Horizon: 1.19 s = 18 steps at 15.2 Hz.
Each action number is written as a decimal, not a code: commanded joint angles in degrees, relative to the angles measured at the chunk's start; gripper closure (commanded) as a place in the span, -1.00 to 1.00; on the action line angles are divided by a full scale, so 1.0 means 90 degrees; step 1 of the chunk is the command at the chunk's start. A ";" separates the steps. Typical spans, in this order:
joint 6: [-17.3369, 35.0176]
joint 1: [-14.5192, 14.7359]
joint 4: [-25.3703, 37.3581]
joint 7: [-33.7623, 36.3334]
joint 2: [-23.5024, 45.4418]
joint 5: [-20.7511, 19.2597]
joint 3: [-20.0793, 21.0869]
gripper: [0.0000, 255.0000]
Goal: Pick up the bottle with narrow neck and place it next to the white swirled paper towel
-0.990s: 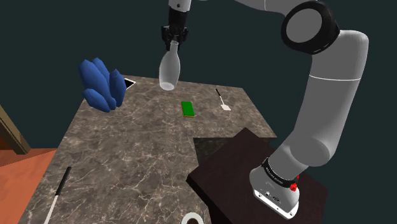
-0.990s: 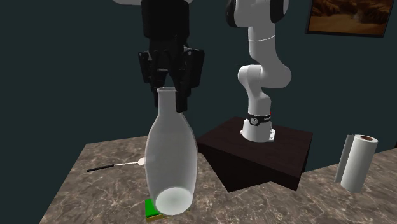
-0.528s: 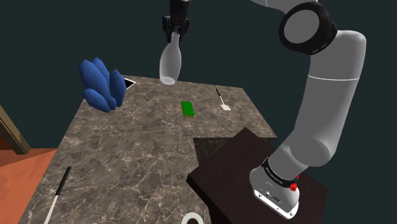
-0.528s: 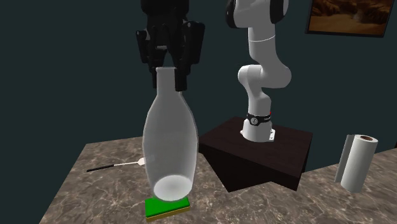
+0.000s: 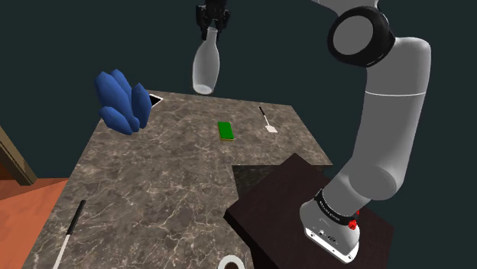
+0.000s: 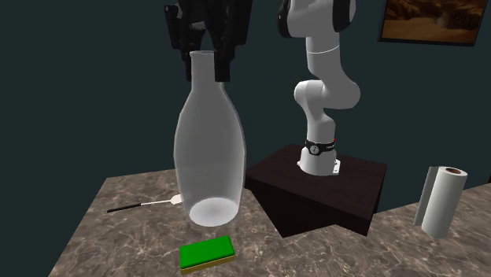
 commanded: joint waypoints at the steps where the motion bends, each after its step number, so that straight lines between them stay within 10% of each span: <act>1: -0.0276 0.0015 0.0384 -0.0001 0.0107 -0.0009 -0.0001 1.00; 5: -0.0803 0.0057 0.1223 -0.0002 0.0420 -0.0035 -0.0006 1.00; 18: 0.0415 0.0698 -0.3054 0.1259 -0.2650 0.0195 0.0481 1.00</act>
